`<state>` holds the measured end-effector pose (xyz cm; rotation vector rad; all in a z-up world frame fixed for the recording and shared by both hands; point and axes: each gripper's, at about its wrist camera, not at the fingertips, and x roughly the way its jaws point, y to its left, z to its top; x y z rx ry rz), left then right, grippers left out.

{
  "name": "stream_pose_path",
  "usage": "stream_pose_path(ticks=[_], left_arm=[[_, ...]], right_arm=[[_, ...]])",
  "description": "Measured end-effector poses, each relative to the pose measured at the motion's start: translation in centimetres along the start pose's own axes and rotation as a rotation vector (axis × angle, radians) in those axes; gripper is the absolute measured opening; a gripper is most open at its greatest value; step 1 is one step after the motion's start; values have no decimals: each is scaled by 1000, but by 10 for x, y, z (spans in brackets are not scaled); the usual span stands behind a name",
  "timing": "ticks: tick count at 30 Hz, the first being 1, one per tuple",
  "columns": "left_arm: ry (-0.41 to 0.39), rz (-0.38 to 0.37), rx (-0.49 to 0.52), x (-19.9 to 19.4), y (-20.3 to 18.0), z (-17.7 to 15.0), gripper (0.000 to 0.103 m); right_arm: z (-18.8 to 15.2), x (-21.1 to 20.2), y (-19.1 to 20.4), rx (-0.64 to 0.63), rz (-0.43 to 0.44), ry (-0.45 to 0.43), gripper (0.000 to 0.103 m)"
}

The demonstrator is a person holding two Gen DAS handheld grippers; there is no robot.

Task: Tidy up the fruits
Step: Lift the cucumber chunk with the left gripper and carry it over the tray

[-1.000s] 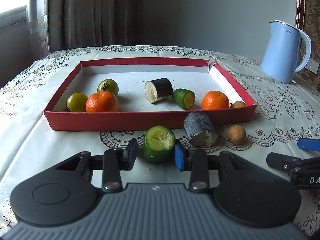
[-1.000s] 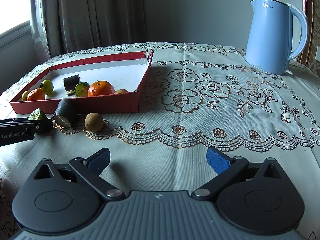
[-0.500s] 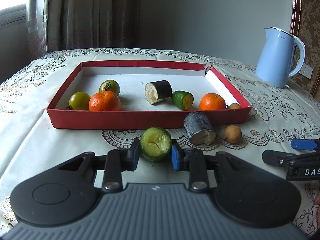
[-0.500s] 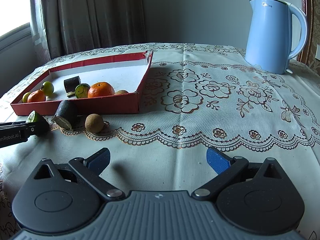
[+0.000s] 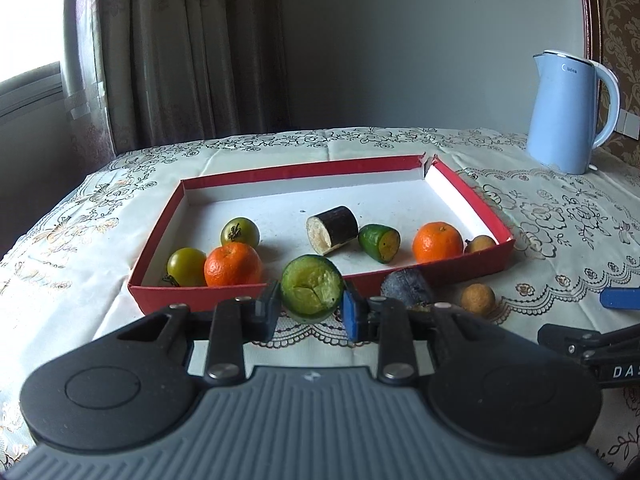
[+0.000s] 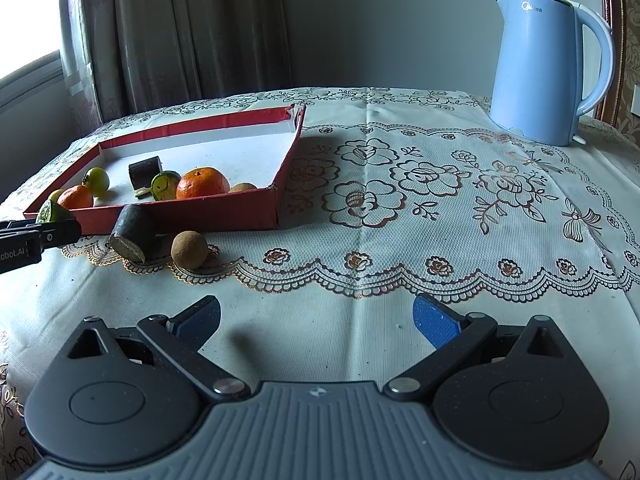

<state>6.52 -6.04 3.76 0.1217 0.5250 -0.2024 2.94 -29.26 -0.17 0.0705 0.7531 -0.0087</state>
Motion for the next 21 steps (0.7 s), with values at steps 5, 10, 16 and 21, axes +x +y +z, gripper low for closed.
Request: stream_pose_path(ticks=[5, 10, 16, 21], left_arm=[[-4, 18, 6, 8, -1, 14, 29], [17, 49, -9, 29, 2, 26, 29], [35, 94, -48, 59, 14, 47, 29], [65, 110, -83, 83, 25, 58, 29]], right_arm=[[0, 0, 0, 0, 0, 0, 103], [0, 0, 0, 0, 0, 0, 103], [0, 0, 0, -2, -2, 1, 103], [1, 0, 0, 2, -1, 0, 103]])
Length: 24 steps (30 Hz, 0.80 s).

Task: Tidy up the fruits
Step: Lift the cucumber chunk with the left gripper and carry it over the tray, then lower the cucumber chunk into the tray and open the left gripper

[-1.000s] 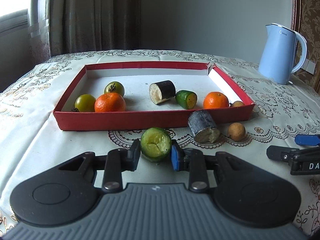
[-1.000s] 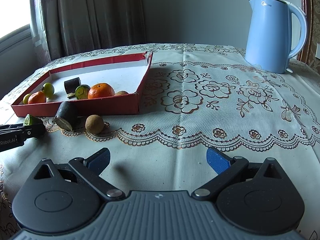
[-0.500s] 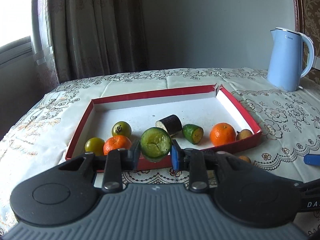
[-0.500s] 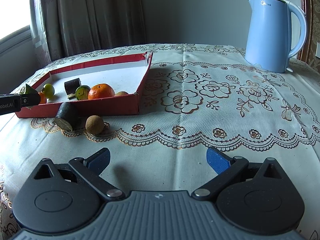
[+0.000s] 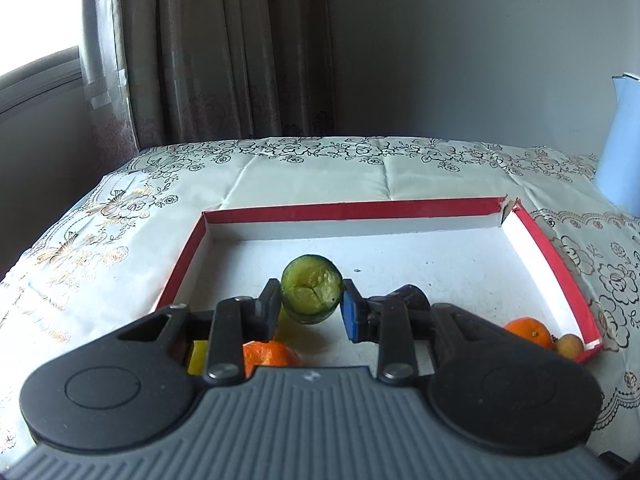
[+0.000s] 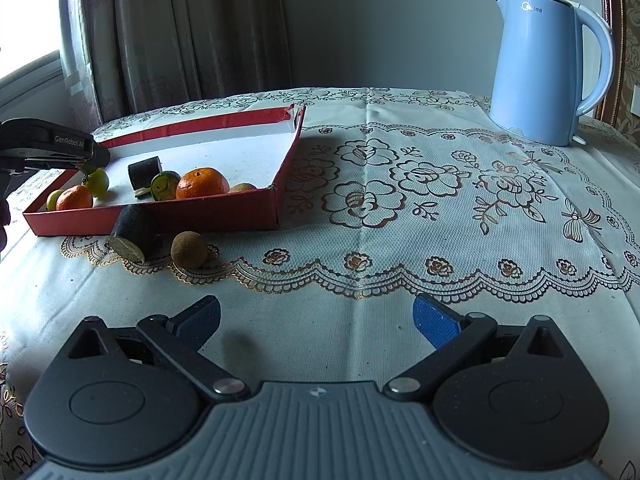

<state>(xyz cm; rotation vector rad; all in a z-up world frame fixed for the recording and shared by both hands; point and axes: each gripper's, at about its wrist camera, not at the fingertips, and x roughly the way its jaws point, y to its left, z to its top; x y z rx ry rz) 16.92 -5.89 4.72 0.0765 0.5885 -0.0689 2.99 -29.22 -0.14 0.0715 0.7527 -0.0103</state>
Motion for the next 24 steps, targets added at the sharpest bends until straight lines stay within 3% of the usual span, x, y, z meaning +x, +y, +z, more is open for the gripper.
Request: stream_pose_path(ticks=[14, 15, 16, 18, 24], left_arm=[[0, -67, -14, 18, 2, 5, 30], [-3, -68, -21, 17, 2, 5, 33], [-6, -65, -25, 16, 2, 5, 46], [-32, -41, -23, 12, 2, 3, 59], [-43, -46, -12, -4, 5, -3, 59]], right_arm=[[1, -1, -2, 22, 12, -7, 103], [1, -1, -2, 22, 13, -8, 103], [1, -2, -3, 24, 14, -8, 103], [2, -2, -4, 29, 17, -10, 103], [2, -2, -4, 36, 22, -13, 103]])
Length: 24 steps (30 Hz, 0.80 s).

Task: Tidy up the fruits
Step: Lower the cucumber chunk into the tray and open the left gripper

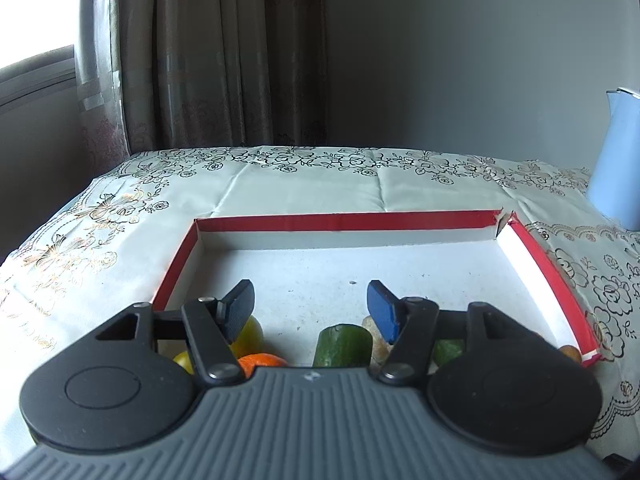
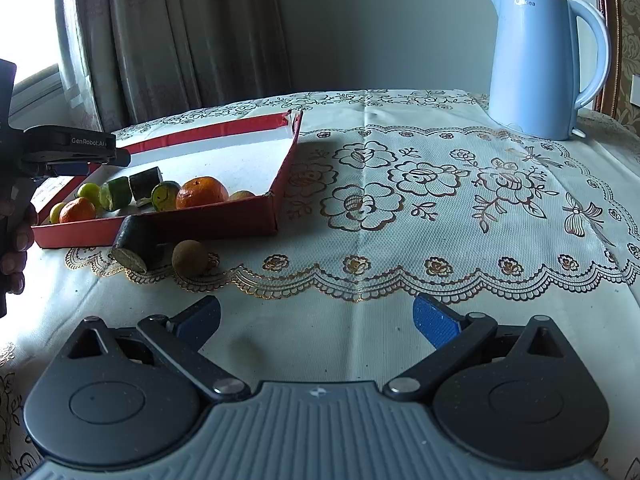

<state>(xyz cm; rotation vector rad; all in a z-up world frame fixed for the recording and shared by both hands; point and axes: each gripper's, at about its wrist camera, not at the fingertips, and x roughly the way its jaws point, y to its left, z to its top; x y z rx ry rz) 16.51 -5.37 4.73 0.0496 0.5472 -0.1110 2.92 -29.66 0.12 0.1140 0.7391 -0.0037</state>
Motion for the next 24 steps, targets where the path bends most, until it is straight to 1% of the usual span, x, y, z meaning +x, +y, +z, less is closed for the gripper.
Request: stream_pose_path(ticks=[2, 3, 4, 6, 8, 10, 11, 13, 15, 17, 19, 24], left_arm=[[-4, -5, 4, -9, 1, -4, 59], [-5, -8, 5, -14, 2, -6, 61], [-6, -11, 6, -20, 4, -9, 67], [-6, -8, 6, -30, 7, -15, 75], [-13, -6, 10, -44, 11, -24, 79], [-1, 11, 7, -55, 18, -34, 85], [2, 14, 5, -61, 21, -39, 87], [10, 25, -2, -71, 30, -50, 96], [17, 47, -21, -80, 39, -60, 99], [25, 58, -34, -85, 47, -70, 99], [44, 75, -51, -88, 56, -81, 103], [96, 86, -65, -83, 66, -100, 103]], right_arm=[[0, 0, 0, 2, 2, -1, 103], [0, 0, 0, 2, 2, -1, 103], [0, 0, 0, 2, 2, -1, 103], [0, 0, 0, 1, 1, 0, 103], [0, 0, 0, 0, 0, 0, 103], [0, 0, 0, -1, 0, 1, 103], [0, 0, 0, -2, -1, 2, 103], [0, 0, 1, -8, -5, 4, 103], [0, 2, 3, -20, -14, 10, 103], [0, 3, 7, -39, -28, 18, 103], [-1, 3, 9, -57, -41, 24, 103], [-2, 4, 13, -84, -61, 35, 103]])
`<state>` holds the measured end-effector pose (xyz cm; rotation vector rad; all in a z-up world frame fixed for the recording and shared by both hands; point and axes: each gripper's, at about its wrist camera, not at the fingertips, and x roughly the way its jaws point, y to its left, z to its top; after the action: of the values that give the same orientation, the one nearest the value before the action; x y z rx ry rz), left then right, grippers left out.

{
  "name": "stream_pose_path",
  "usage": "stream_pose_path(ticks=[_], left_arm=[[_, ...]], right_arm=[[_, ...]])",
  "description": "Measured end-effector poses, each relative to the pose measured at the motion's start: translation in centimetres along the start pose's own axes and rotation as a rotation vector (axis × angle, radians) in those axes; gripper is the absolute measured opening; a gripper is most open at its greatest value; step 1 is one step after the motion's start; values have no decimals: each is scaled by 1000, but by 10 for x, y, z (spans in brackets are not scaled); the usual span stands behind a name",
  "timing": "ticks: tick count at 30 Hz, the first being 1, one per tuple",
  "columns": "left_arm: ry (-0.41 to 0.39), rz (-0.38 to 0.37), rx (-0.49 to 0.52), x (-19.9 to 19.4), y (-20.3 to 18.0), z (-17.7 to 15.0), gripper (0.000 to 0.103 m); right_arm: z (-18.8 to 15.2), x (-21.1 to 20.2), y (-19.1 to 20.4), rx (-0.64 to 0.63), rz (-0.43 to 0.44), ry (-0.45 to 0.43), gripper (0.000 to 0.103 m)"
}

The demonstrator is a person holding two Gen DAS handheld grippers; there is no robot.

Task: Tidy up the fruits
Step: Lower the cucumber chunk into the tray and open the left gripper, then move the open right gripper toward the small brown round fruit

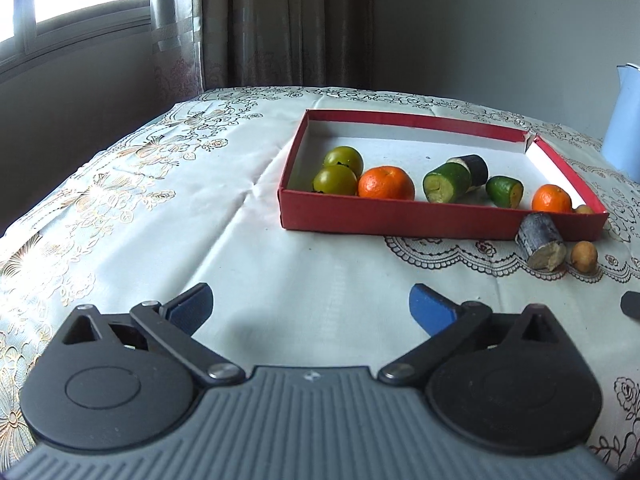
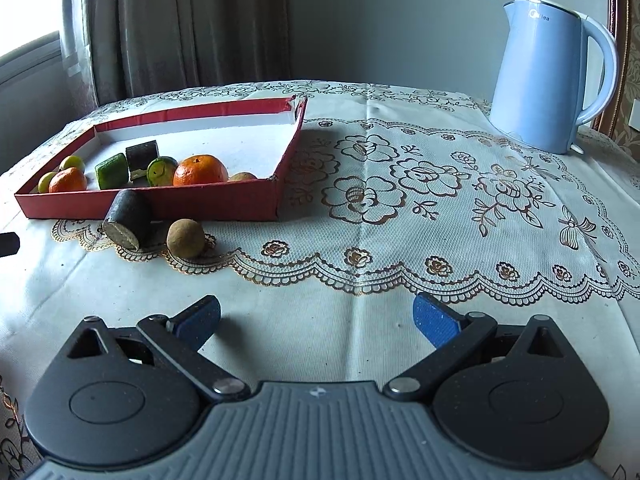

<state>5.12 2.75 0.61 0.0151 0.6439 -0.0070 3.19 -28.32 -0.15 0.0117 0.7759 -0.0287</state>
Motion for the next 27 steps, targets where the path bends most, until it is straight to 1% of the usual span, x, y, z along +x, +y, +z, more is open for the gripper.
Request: stream_pose_path(ticks=[1, 4, 6, 11, 13, 16, 18, 21, 23, 24, 25, 26, 27], left_arm=[[21, -6, -5, 2, 2, 0, 103], [37, -13, -28, 6, 6, 0, 103], [37, -5, -19, 6, 3, -1, 103], [37, 9, -5, 7, 0, -1, 103], [38, 5, -11, 7, 1, -1, 103], [34, 10, -10, 6, 1, -2, 103], [33, 7, -13, 6, 1, -2, 103], [31, 1, -22, 5, 3, -2, 103], [29, 1, -25, 5, 3, -2, 103], [28, 0, -26, 5, 3, -2, 103], [28, -1, -27, 5, 4, -3, 103], [28, -2, -28, 5, 4, -3, 103], [27, -3, -30, 5, 4, -3, 103]], right_arm=[[0, 0, 0, 1, 1, -1, 103], [0, -1, -1, 6, 7, -4, 103], [-1, -3, -2, 7, 21, -9, 103], [-3, -15, 2, 6, 71, -63, 103], [-1, -19, 9, -25, 63, -91, 103], [4, -22, 24, -116, 63, -131, 103], [7, -20, 35, -177, 70, -137, 103], [11, -16, 48, -255, 108, -159, 103], [14, -12, 52, -256, 117, -148, 101], [16, -10, 51, -249, 134, -140, 93], [17, -8, 51, -241, 147, -130, 78], [19, -5, 50, -231, 153, -112, 68], [19, -2, 50, -229, 156, -95, 55]])
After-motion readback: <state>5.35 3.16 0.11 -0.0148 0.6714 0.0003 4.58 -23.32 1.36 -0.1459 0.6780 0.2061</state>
